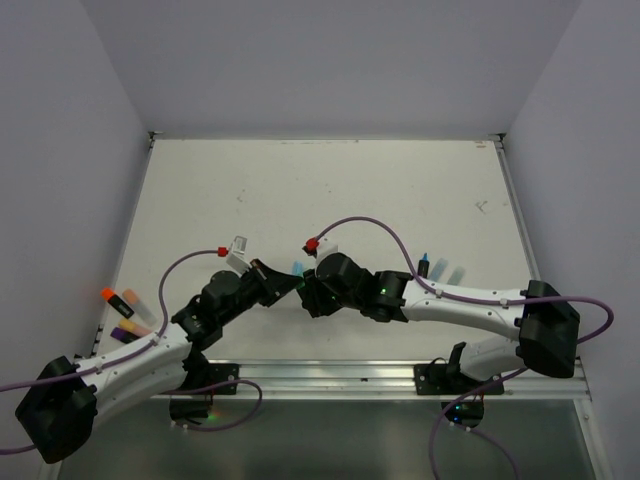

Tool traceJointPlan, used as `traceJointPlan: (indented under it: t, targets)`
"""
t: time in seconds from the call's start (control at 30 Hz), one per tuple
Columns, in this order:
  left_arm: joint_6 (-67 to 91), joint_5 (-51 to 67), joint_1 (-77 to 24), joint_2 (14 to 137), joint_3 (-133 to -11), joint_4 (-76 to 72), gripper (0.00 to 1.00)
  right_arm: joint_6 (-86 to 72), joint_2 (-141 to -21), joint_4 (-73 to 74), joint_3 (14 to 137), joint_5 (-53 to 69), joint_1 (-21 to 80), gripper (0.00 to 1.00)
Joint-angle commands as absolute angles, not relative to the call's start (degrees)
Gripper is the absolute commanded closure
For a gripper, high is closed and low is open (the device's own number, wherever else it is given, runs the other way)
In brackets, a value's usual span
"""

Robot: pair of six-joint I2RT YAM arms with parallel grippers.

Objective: Open the pen caps

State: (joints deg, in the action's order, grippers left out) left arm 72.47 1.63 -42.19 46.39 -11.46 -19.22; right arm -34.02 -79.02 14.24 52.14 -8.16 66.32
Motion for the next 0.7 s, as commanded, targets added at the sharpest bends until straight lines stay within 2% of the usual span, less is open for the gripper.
traceJointPlan:
  t: [0.0, 0.03, 0.07, 0.1, 0.17, 0.37, 0.57, 0.63, 0.67]
  targets:
    - [71.81, 1.76, -42.54, 46.32, -11.6, -21.88, 1.0, -34.37, -77.96, 11.52, 52.38, -8.35, 66.97, 1.0]
    - [71.81, 1.76, -42.54, 46.32, -11.6, -21.97, 1.0, -34.37, -77.96, 11.34, 52.3, -8.61, 67.06, 0.97]
    - [71.89, 1.93, -42.54, 46.14, -11.51, -22.06, 1.0, -34.19, -78.22, 11.25, 52.29, -8.79, 67.06, 0.85]
    - [71.98, 2.02, -42.54, 46.06, -11.34, -22.32, 1.0, -34.02, -78.22, 11.16, 52.29, -9.4, 66.97, 0.79]
    - [72.33, 2.37, -42.54, 45.88, -10.9, -23.28, 1.0, -33.84, -79.01, 11.07, 52.64, -9.75, 67.06, 0.7]
    - [73.21, 3.78, -42.54, 45.62, -10.2, -25.13, 1.0, -33.4, -82.08, 11.16, 54.32, -9.76, 66.97, 0.61]
    - [73.3, 3.52, -42.54, 44.21, -10.37, -24.79, 1.0, -33.31, -82.44, 10.72, 54.14, -9.84, 66.97, 0.59]
    - [73.21, 3.6, -42.54, 44.3, -10.63, -24.79, 1.0, -32.96, -82.62, 10.72, 54.4, -9.84, 67.06, 0.6]
    - [73.13, 3.52, -42.54, 44.47, -10.72, -24.52, 1.0, -32.96, -82.53, 10.81, 54.4, -10.02, 67.06, 0.66]
